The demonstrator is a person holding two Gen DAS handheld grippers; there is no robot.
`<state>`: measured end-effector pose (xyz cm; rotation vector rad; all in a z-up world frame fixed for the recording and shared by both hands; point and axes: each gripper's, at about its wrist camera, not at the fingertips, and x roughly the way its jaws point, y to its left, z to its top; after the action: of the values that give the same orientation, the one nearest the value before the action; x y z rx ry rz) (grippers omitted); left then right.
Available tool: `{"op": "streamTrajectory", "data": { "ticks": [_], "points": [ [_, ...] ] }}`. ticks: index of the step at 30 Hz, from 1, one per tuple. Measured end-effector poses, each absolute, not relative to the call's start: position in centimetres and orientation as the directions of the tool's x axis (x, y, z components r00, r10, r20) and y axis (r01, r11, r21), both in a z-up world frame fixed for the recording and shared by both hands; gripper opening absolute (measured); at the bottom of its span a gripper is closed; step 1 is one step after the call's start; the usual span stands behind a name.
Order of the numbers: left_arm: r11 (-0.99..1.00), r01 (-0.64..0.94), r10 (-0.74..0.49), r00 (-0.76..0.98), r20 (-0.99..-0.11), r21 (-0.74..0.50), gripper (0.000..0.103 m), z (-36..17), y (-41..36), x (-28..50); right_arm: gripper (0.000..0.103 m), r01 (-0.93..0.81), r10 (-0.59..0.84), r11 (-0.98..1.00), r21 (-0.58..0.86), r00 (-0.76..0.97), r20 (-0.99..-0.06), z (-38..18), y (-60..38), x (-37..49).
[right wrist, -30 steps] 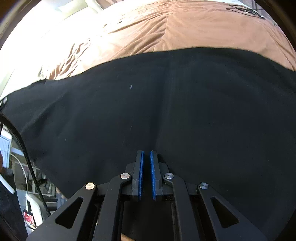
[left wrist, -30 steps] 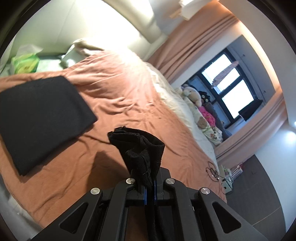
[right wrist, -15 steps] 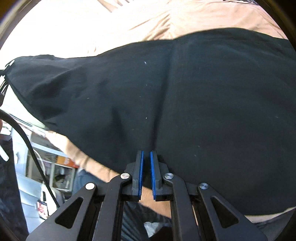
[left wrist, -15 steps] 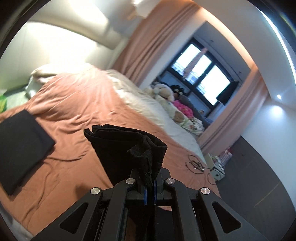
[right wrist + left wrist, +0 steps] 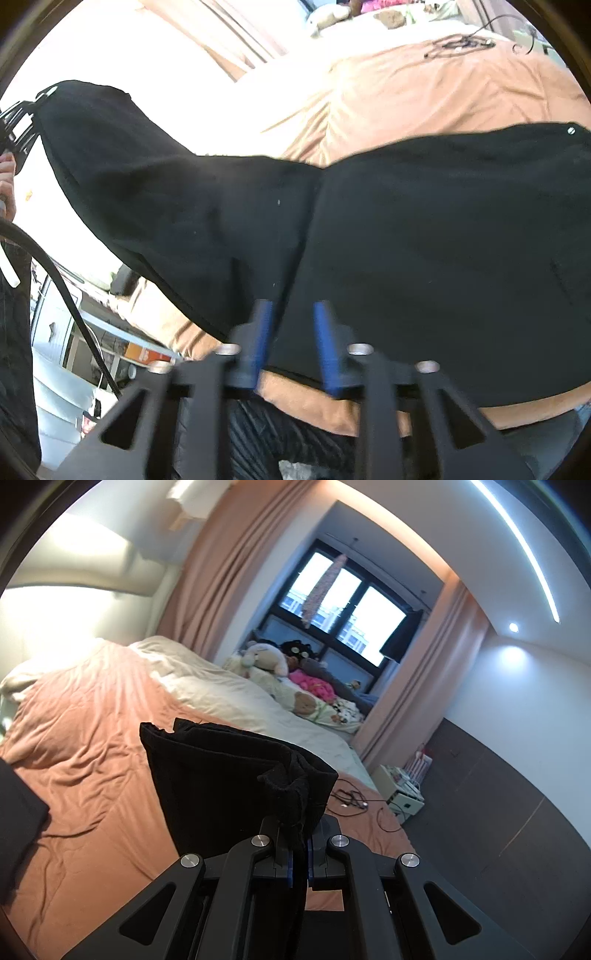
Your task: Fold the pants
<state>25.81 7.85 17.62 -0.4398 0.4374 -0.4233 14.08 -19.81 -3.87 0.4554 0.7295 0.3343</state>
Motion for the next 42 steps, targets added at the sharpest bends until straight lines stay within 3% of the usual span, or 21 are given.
{"op": "streamTrajectory", "data": {
  "ticks": [1,2,7,11,32,42],
  "points": [
    [0.822,0.302,-0.482,0.820,-0.307,-0.483,0.004,18.0,7.2,25.7,0.056,-0.126,0.430,0.855,0.502,0.713,-0.554,-3.6,-20.4,13.9],
    [0.819,0.313,-0.490,0.817,-0.304,-0.481,0.004,18.4,6.6,25.7,0.060,-0.122,0.421,0.857,0.501,0.725,-0.545,-3.4,-20.9,13.5],
    [0.814,0.353,-0.517,0.802,-0.299,-0.461,0.004,20.4,3.2,25.3,0.063,-0.123,0.408,0.856,0.503,0.757,-0.510,-2.5,-22.6,11.8],
    [0.804,0.400,-0.547,0.787,-0.285,-0.439,0.004,22.2,0.3,25.0,0.076,-0.107,0.395,0.845,0.524,0.786,-0.476,-2.4,-24.4,10.0],
    [0.735,0.560,-0.676,0.649,-0.350,-0.381,0.004,24.2,-16.4,25.8,0.077,0.074,0.233,0.800,0.595,0.876,-0.423,-4.9,-30.7,2.7],
    [0.683,0.617,-0.727,0.525,-0.443,-0.391,0.004,20.1,-26.8,27.0,0.077,0.138,0.193,0.764,0.631,0.884,-0.427,-6.4,-33.7,-0.4]
  ]
}}
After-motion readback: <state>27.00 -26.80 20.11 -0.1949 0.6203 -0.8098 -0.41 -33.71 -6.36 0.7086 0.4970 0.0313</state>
